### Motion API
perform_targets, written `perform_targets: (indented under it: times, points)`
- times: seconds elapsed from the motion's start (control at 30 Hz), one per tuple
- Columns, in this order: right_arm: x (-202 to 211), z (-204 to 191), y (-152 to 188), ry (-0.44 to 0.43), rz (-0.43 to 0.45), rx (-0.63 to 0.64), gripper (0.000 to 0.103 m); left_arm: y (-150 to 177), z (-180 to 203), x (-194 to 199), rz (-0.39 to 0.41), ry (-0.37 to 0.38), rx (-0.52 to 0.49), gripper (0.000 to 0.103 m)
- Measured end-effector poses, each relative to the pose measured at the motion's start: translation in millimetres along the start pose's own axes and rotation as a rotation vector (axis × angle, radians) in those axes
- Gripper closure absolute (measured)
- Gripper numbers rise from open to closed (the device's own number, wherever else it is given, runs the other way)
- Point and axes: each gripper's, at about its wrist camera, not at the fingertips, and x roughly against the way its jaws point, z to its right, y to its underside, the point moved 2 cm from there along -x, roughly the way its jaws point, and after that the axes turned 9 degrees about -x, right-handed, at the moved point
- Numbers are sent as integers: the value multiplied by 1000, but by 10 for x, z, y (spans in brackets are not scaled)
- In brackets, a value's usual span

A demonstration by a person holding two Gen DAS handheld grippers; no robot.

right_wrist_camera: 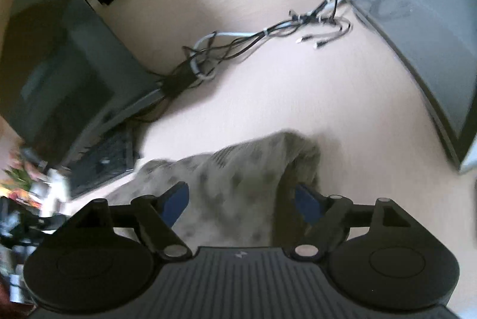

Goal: Fold clothes

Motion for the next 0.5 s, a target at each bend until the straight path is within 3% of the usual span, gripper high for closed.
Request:
perform_targets:
  times: [0.17, 0.2, 0.23, 0.3, 0.33, 0.4, 0.5]
  points:
    - [-468, 5, -118, -29, -41, -59, 20, -112, -181, -315, -28, -3, 138, 6]
    - [-564, 1, -138, -49, -50, -69, 25, -127, -180, -367, -23, -2, 142, 8]
    - [-660, -3, -159, -69, -59, -78, 48, -148, -174, -418, -20, -1, 143, 25]
    - [-789, -117, -252, -88, -61, -44, 75, -288, -76, -518, -21, -3, 89, 50]
    - [-807, -195, -324, -89, -47, -11, 87, -378, -10, -531, -16, -8, 48, 57]
    - [-742, -359, -501, -131, 1, 42, 89, -606, 144, -512, 4, -18, -42, 66]
    - [-365, -623, -625, -204, 106, 204, 89, -810, 445, -218, 96, 1, -209, 67]
